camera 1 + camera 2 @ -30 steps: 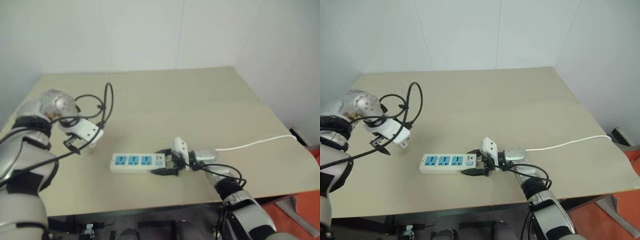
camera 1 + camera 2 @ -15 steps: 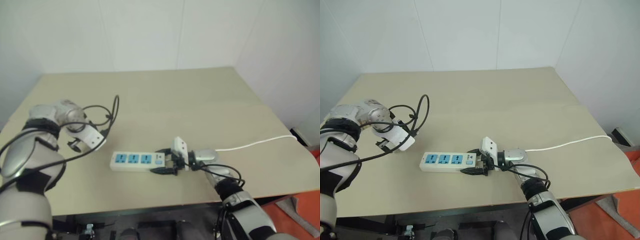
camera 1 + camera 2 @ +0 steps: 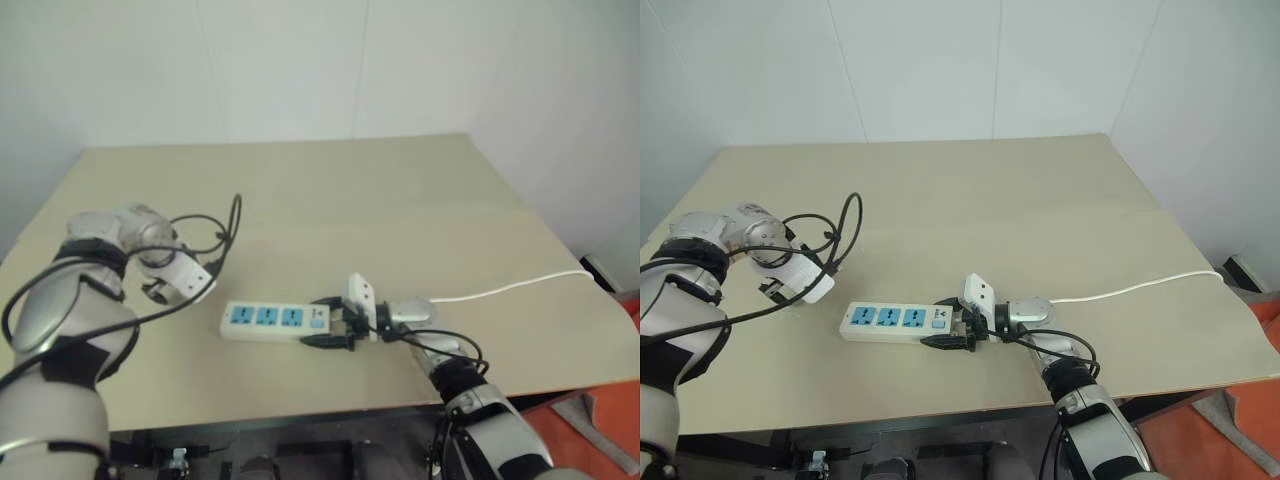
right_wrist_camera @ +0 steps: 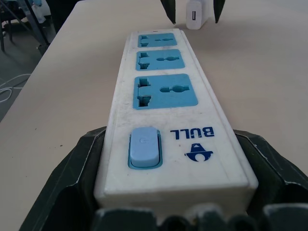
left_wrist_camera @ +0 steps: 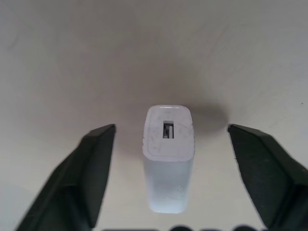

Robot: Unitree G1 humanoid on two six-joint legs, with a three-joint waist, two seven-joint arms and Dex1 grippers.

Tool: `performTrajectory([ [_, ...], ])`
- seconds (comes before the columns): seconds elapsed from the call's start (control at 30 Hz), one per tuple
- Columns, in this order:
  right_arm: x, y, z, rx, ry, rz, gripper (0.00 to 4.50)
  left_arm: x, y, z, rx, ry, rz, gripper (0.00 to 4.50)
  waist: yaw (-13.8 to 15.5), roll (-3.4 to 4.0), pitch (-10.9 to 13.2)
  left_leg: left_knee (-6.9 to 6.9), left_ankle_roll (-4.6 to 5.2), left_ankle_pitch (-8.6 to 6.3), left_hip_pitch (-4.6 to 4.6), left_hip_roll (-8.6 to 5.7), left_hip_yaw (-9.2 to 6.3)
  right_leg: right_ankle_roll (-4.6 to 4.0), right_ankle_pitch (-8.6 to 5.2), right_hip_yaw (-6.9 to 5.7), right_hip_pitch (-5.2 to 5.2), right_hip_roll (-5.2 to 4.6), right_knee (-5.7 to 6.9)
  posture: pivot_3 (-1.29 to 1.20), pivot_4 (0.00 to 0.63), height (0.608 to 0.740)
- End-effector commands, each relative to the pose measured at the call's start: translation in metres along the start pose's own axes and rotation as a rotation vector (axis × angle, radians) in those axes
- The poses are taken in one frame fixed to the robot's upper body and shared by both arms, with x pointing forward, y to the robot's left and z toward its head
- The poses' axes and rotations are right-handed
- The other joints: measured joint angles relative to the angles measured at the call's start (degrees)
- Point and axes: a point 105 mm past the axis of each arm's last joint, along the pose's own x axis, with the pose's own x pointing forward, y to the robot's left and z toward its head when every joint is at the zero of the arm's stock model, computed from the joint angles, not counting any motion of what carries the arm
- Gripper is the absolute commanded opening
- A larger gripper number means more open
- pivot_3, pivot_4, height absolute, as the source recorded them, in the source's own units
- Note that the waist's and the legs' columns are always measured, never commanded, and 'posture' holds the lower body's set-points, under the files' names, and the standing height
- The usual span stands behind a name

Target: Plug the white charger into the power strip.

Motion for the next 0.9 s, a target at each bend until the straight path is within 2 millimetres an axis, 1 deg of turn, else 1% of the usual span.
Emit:
performTrajectory([
  [0.03,0.002,0.0,0.013,-0.035,-0.039,0.0,3.41,0.001,-0.004,-0.002,-0.022,0.003,-0.015,2.72,0.0,0.0,0.0,0.0,0.0,0.0,0.0,0.0,0.0,0.0,0.0,0.0,0.0,0.0,0.0,0.0,0.15,0.74],
  [0.1,0.002,0.0,0.013,-0.035,-0.039,-0.001,3.41,0.001,-0.005,-0.001,-0.019,-0.006,-0.023,2.03,0.0,0.0,0.0,0.0,0.0,0.0,0.0,0.0,0.0,0.0,0.0,0.0,0.0,0.0,0.01,0.0,0.15,0.74],
  [0.2,0.002,0.0,0.013,-0.035,-0.038,-0.003,3.41,0.0,-0.005,-0.001,-0.019,-0.013,-0.022,1.18,0.0,0.0,0.0,0.0,0.0,0.0,0.02,0.0,0.0,0.0,0.0,0.0,0.0,0.0,0.02,0.0,0.15,0.74],
  [0.23,0.002,0.0,0.013,-0.035,-0.039,-0.003,3.41,0.0,-0.004,0.0,-0.019,-0.015,-0.018,1.03,0.0,0.0,0.0,0.01,0.0,0.0,0.03,0.0,0.0,0.0,0.0,0.0,0.01,0.0,0.02,0.0,0.15,0.74],
  [0.33,0.002,0.0,0.014,-0.035,-0.039,-0.002,3.41,-0.003,-0.003,0.001,-0.025,-0.037,-0.013,1.03,0.0,-0.01,0.0,0.01,0.0,0.0,0.03,0.0,0.0,0.0,0.0,0.01,0.01,0.0,0.02,0.0,0.15,0.74],
  [0.43,0.002,0.0,0.014,-0.035,-0.04,0.001,3.41,-0.012,0.001,0.011,-0.046,-0.136,-0.009,1.03,0.0,-0.01,0.0,0.01,0.0,0.0,0.02,0.0,0.0,-0.01,0.0,0.01,0.01,0.0,0.02,0.0,0.15,0.74],
  [0.53,0.002,0.001,0.014,-0.033,-0.041,0.01,3.41,-0.028,0.012,0.021,-0.047,-0.237,0.043,1.03,0.0,-0.01,0.0,0.01,0.0,0.0,0.01,0.0,0.0,-0.01,0.0,0.0,0.01,0.0,0.03,0.0,0.15,0.74],
  [0.63,0.003,0.003,0.015,-0.041,-0.045,0.03,3.41,-0.047,0.03,0.033,-0.078,-0.374,0.146,1.03,0.0,-0.01,0.0,0.02,0.0,0.0,0.01,0.0,0.0,-0.01,0.01,0.01,0.01,0.0,0.03,0.0,0.15,0.74],
  [0.7,0.004,0.005,0.016,-0.064,-0.052,0.044,3.41,-0.059,0.038,0.039,-0.1,-0.462,0.198,1.03,0.0,-0.01,0.0,0.04,0.0,0.0,0.0,0.0,0.0,-0.01,0.01,0.01,0.02,0.0,0.04,0.0,0.15,0.74],
  [0.8,0.005,0.006,0.015,-0.068,-0.05,0.053,3.41,-0.077,0.048,0.044,-0.133,-0.573,0.288,1.03,-0.2,-0.01,0.0,0.05,0.0,0.0,0.01,0.0,0.0,-0.02,0.01,0.02,0.02,0.01,0.05,0.0,0.15,0.74],
  [0.9,0.006,0.006,0.013,-0.073,-0.045,0.064,3.41,-0.091,0.057,0.047,-0.213,-0.707,0.386,1.03,-0.2,-0.01,0.0,0.06,0.0,0.0,0.04,0.01,0.0,-0.05,0.03,0.02,0.02,0.01,0.09,0.0,0.15,0.74],
])
